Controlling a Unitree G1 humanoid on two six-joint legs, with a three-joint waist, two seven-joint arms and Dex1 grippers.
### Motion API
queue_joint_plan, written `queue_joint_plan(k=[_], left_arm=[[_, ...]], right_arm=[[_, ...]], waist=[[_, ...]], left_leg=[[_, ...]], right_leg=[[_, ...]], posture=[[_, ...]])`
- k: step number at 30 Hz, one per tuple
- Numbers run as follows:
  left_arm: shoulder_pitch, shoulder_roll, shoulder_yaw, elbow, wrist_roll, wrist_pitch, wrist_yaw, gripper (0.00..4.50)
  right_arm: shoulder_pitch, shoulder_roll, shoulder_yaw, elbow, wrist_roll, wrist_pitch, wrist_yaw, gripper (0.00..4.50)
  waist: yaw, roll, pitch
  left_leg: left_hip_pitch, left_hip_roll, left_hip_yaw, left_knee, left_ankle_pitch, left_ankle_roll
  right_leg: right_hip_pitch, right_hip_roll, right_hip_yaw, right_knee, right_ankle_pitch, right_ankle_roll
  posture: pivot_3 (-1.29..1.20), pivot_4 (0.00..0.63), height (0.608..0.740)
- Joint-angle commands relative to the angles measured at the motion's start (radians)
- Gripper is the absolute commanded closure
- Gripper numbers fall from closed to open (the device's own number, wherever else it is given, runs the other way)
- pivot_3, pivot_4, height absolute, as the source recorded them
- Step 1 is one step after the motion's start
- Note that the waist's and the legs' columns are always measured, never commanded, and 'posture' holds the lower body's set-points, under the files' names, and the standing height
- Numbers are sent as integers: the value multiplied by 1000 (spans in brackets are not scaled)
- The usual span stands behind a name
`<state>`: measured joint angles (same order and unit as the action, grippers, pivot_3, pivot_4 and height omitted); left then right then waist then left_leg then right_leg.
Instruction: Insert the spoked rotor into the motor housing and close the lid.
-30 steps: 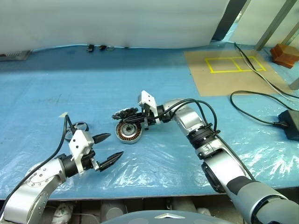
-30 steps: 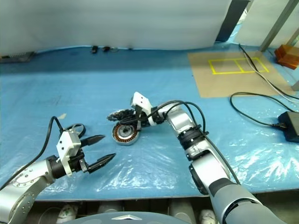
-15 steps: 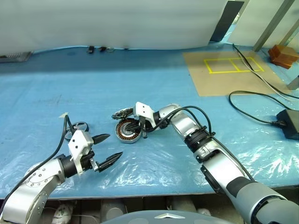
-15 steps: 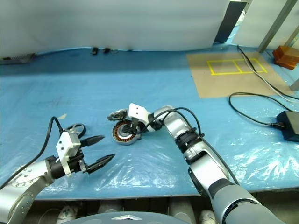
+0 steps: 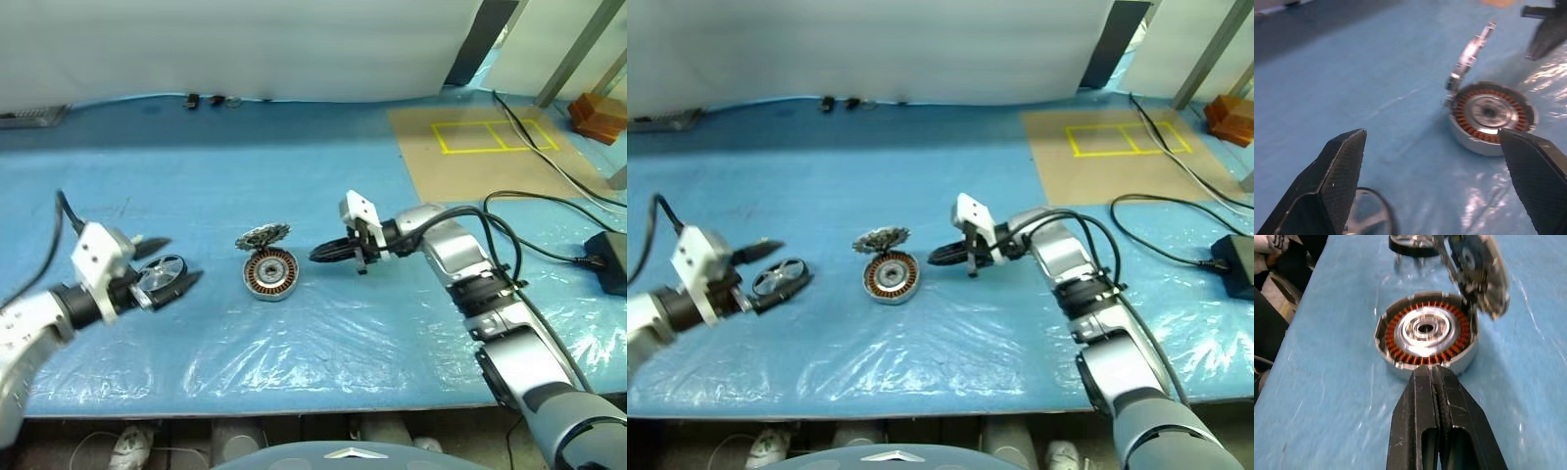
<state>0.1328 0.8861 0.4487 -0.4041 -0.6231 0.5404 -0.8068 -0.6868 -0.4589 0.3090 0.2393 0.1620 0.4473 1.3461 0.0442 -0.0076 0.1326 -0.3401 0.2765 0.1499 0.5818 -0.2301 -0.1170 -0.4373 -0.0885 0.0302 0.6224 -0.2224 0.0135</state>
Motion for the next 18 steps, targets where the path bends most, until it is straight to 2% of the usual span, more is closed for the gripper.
queue_joint_plan(k=[1,7,11,16,18], left_arm=[[-92,96,11,123,29,20,-56,0],[-267,229,-157,368,130,-38,-240,0],[-385,255,-276,496,206,-95,-350,1261],[-491,231,-410,621,311,-179,-446,2940],[-512,218,-436,636,321,-194,-482,2940]], right_arm=[[36,-24,-29,-89,28,27,-25,4467],[101,-32,-44,-151,29,66,-101,4467],[131,-43,-54,-178,35,79,-133,4500],[161,-54,-59,-207,46,97,-165,4500],[174,-60,-56,-220,48,102,-173,4500]], waist=[[-2,0,0],[0,0,0],[4,0,0],[8,-1,0],[7,-1,0]], left_leg=[[0,-1,0,0,0,0],[1,-1,0,-1,2,3],[0,-1,0,-1,2,3],[0,-1,0,-1,2,3],[0,-1,0,-1,2,3]], right_leg=[[0,0,1,0,0,0],[0,0,1,0,0,0],[-1,0,0,0,0,0],[0,-1,0,0,0,0],[0,-1,0,0,0,0]], posture=[[0,150,740],[0,150,740],[0,150,740],[0,150,740],[0,150,740]])
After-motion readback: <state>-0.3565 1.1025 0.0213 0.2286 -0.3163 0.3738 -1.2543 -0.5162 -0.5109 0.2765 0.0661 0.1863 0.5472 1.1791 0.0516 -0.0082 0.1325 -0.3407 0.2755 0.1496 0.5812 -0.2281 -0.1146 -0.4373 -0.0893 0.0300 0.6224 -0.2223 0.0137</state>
